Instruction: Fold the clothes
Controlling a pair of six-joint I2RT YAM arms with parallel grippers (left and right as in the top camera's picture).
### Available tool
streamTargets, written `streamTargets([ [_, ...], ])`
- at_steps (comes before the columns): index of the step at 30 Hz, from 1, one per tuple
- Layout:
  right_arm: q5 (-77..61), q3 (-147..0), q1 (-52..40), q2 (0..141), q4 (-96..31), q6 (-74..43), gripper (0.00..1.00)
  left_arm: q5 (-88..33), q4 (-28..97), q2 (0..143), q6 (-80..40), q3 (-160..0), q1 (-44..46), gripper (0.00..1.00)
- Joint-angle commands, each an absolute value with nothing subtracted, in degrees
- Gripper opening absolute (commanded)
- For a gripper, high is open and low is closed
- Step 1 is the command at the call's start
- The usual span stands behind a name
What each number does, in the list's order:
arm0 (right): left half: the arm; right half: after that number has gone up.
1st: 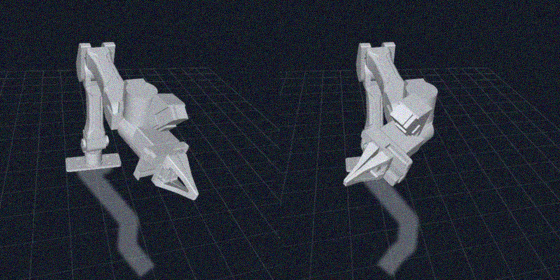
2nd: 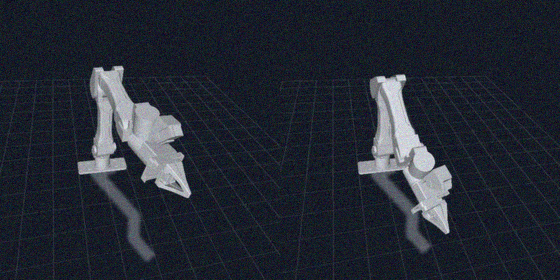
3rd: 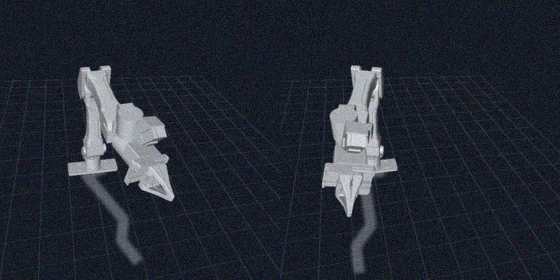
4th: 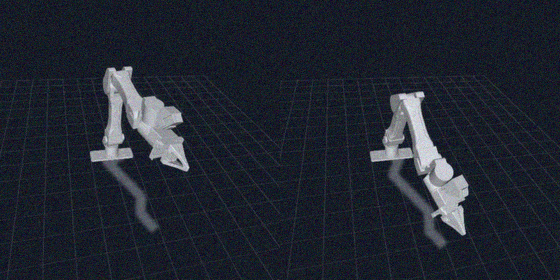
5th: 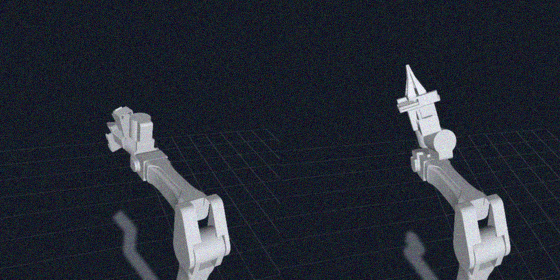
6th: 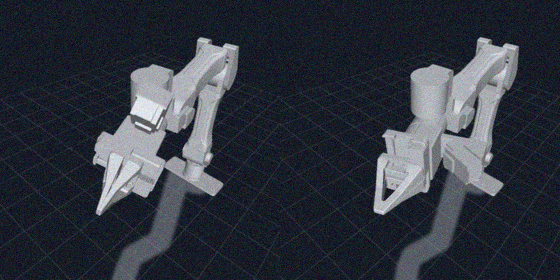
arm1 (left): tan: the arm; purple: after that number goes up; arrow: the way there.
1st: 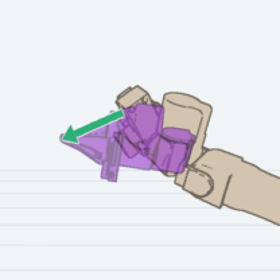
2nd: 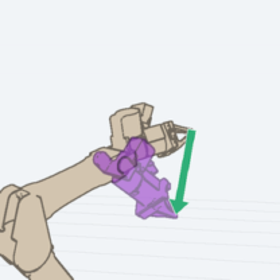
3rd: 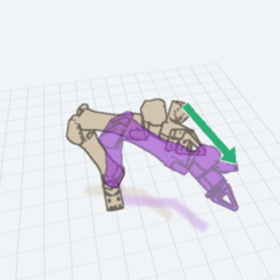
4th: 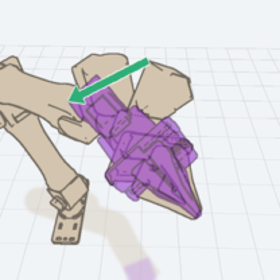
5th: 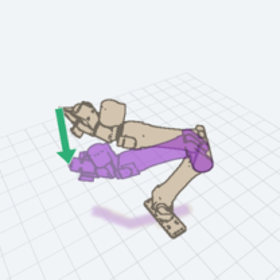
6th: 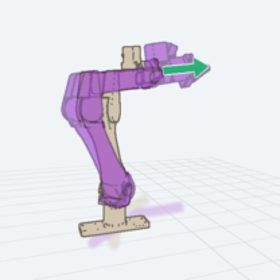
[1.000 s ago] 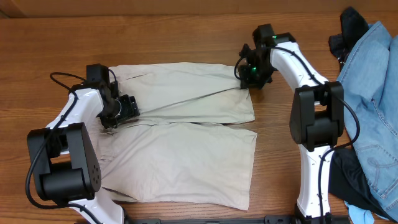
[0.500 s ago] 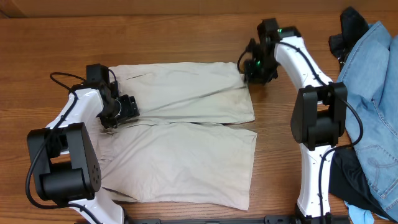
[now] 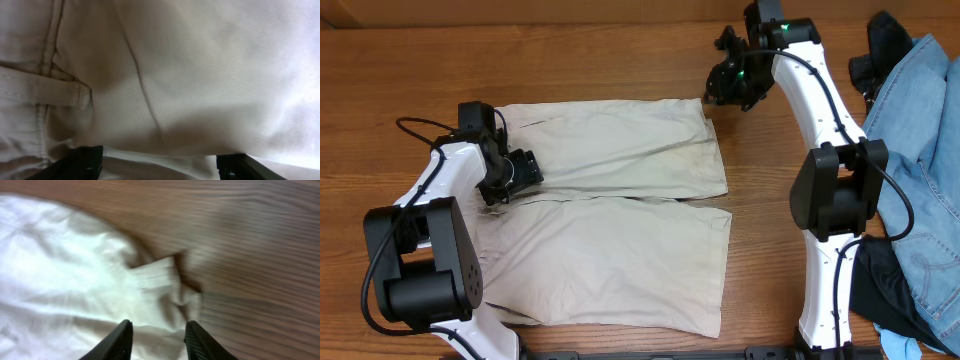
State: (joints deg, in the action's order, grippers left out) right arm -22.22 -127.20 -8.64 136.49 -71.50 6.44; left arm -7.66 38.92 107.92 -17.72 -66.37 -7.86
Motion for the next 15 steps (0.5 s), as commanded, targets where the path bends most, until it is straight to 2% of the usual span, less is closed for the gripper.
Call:
streamTargets([
  [1,-27.79,-124.81,-10.52,137.4,-70.98,12.29,0.35,-4.21,38.3,109.08,-18.52,-65.78,-8.34,0.74],
  [12,-28.58,-113.51,-11.62,137.84,-59.0,12.23,0.35,-2.74,38.37,109.08,-23.18,-65.78,-8.34,0.73],
  [15,-26.55,-111.5,-11.62,137.88,-55.46,11.68,0.42,-2.74,38.48,109.08,-23.2,-65.78,-8.34,0.73],
])
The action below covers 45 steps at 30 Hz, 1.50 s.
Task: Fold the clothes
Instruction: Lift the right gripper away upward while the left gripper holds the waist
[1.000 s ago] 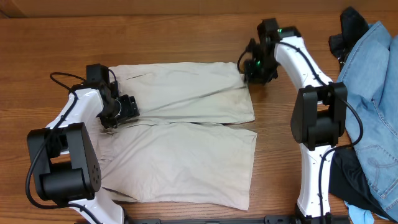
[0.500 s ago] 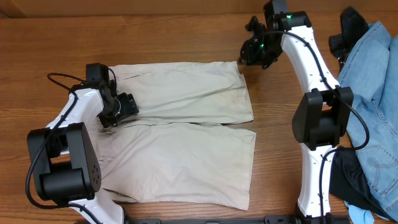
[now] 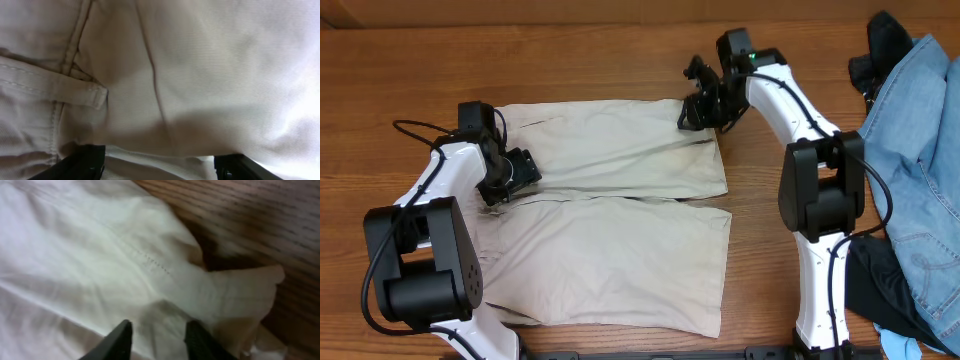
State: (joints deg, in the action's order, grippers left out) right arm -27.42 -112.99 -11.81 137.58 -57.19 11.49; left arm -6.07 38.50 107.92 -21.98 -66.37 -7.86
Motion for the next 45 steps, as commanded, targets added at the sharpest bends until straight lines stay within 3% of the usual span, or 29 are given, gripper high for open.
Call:
streamTargets([
  [1,-24.36,-110.98,-11.62,137.88,-53.89,10.28,0.44,-2.76,38.5,109.08,-23.2,-65.78,-8.34,0.73],
  [4,-16.62,-110.83,-11.46,137.97,-50.72,4.51,0.52,-2.74,38.65,109.08,-23.18,-65.78,-8.34,0.74],
  [10,-2.2,-113.1,-9.41,137.91,-53.01,-6.57,0.56,-1.93,37.56,109.08,-21.28,-65.78,-8.34,0.78],
  [17,-1.58,-123.11,-5.58,135.37,-62.72,-7.31,0.65,-2.61,34.24,109.08,-15.77,-67.68,-8.34,0.79],
  [21,-4.43,-129.43,-5.5,133.38,-73.45,-4.38,0.64,-6.66,37.69,108.95,-13.85,-69.84,-8.34,0.76],
  [26,-8.58,-131.26,-6.55,131.44,-87.83,-2.74,0.47,-7.11,49.19,106.52,-13.21,-74.65,-8.29,0.8],
  [37,-10.76,-131.24,-9.43,119.92,-95.2,-6.7,0.49,-7.38,61.04,87.37,-11.77,-75.48,-7.2,0.86],
  [45,-9.91,-127.04,-9.43,105.78,-97.06,-9.54,0.52,-9.1,64.51,78.52,-11.75,-72.62,-6.94,0.85],
])
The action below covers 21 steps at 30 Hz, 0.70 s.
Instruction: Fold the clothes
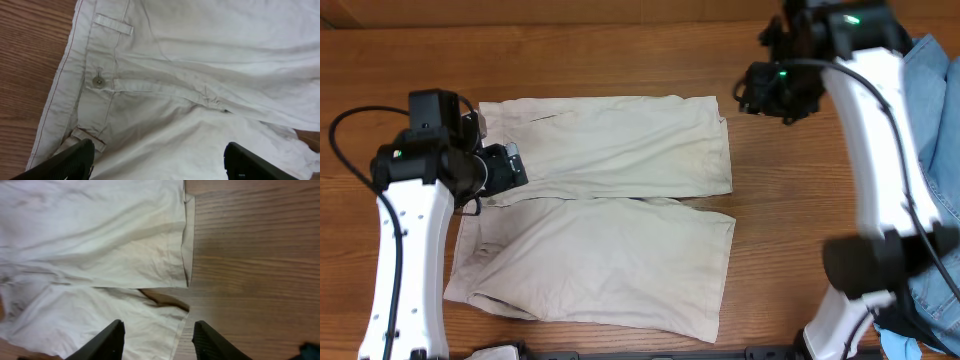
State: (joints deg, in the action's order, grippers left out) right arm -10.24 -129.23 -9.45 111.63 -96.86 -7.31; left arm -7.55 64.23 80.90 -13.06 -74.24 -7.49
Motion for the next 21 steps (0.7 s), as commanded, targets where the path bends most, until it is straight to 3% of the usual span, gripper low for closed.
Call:
streamTargets([
  [1,-9.45,-125.82,-9.43,103.79,-97.01,-10.33,0.53,-9.47,64.64,77.41,-11.75,-71.85,-6.94,0.85],
  [5,-9.08,-119.13,-9.45,95.57,-96.03,-10.0,0.58,-10.55,64.47,73.56,-11.75,-68.03,-6.94,0.85],
  [9,-10.68,-109.25,-11.18,89.12,-93.34,-8.1,0.69,-10.48,63.81,70.52,-11.77,-62.83,-6.94,0.86],
  [13,-17.56,-95.81,-16.14,85.78,-87.13,-4.23,1.0,-10.61,63.7,70.06,-11.81,-57.45,-6.92,0.85],
  [20,-22.61,-70.61,-22.28,86.06,-68.79,-6.2,1.0,-10.81,59.0,70.06,-11.99,-48.53,-6.94,0.85],
  [21,-22.68,-68.34,-22.28,86.11,-67.07,-6.52,0.93,-10.79,58.11,70.06,-11.99,-47.7,-6.94,0.85],
])
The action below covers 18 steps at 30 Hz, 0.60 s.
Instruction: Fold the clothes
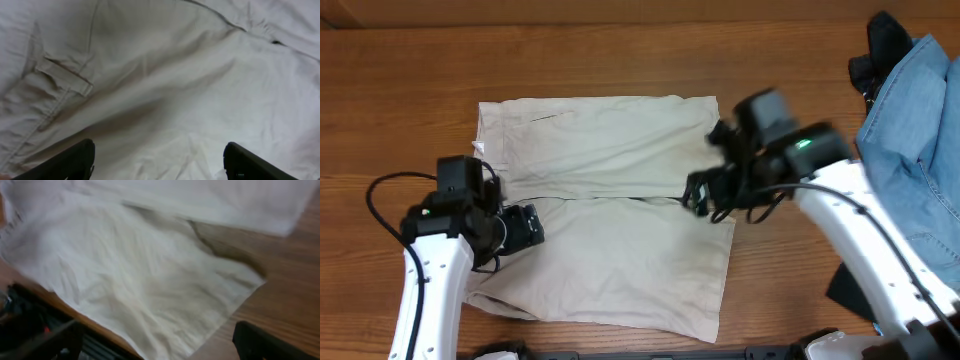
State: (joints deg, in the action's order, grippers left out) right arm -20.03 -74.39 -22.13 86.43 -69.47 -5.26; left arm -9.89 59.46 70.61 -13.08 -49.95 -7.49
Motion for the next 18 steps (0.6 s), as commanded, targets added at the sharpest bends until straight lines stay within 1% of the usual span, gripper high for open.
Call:
streamTargets([
  [1,-22.63,-65.91,-22.28,86.26,-65.47,-6.48,0.75,-10.79,57.06,70.06,-11.99,-46.72,-6.92,0.85],
  [2,-22.63,-63.37,-22.28,86.5,-63.83,-6.42,0.63,-11.11,56.14,70.06,-12.01,-45.74,-6.92,0.84],
  [3,-22.63,-61.45,-22.28,86.8,-62.76,-6.42,0.53,-12.05,55.13,70.06,-12.01,-44.62,-6.92,0.83],
  [4,-22.68,-59.77,-22.28,87.13,-61.95,-6.42,0.47,-12.97,54.46,70.08,-12.03,-43.59,-6.92,0.81],
  [5,-22.63,-58.35,-22.28,87.66,-61.49,-6.42,0.45,-13.67,53.98,70.11,-12.01,-42.57,-6.94,0.77],
  [6,-22.65,-57.23,-22.28,88.16,-61.34,-6.39,0.44,-13.78,53.8,70.13,-12.29,-41.58,-6.92,0.7],
  [7,-22.7,-56.12,-22.28,88.88,-61.3,-6.09,0.44,-13.5,53.32,70.13,-12.71,-40.32,-6.92,0.67],
  [13,-22.81,-53.78,-22.98,92.31,-59.99,-5.98,0.45,-13.13,47.18,70.17,-13.96,-34.13,-6.94,0.67],
  [18,-22.83,-53.67,-23.03,96.49,-58.39,-6.07,0.45,-13.15,43.42,70.94,-14.46,-32.1,-6.94,0.67],
])
